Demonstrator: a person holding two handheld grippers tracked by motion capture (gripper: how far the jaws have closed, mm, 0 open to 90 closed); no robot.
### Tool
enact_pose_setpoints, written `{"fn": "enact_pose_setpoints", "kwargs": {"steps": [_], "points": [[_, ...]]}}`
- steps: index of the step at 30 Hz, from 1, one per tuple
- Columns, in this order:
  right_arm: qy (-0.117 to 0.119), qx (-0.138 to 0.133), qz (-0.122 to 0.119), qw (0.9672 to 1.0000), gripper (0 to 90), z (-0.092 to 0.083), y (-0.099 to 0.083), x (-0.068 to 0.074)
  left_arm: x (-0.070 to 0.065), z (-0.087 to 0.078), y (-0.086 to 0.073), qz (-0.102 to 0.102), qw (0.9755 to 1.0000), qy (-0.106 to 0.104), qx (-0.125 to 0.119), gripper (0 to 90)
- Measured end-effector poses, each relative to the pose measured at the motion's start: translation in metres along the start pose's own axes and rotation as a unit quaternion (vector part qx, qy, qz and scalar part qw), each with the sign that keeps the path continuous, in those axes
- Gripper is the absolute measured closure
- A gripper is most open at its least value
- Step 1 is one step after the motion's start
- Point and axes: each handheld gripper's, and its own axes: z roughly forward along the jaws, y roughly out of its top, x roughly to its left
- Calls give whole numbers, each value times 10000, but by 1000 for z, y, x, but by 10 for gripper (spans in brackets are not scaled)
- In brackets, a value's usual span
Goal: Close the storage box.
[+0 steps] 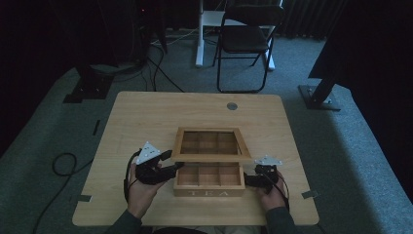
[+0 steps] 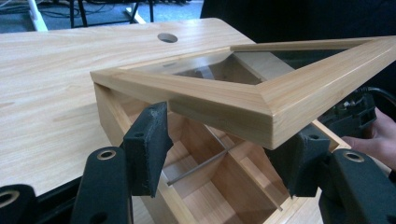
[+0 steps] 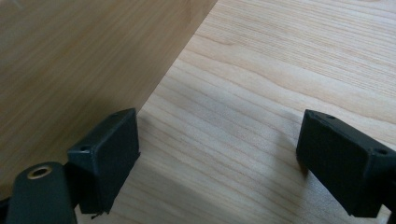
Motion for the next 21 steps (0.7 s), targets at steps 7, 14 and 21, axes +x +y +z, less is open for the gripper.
{"fn": "enact_pose_setpoints", "kwargs": {"steps": [7, 14, 21], "points": [[-1, -2, 1, 10000, 127, 0, 0, 0, -1, 0, -6, 19, 10000, 11, 55, 414], [-2, -3, 3, 10000, 127, 0, 0, 0, -4, 1, -15, 140, 9998, 37, 111, 405], [2, 8, -3, 10000, 127, 0, 0, 0, -5, 3, -24, 206, 9996, -5, 178, 399]]}}
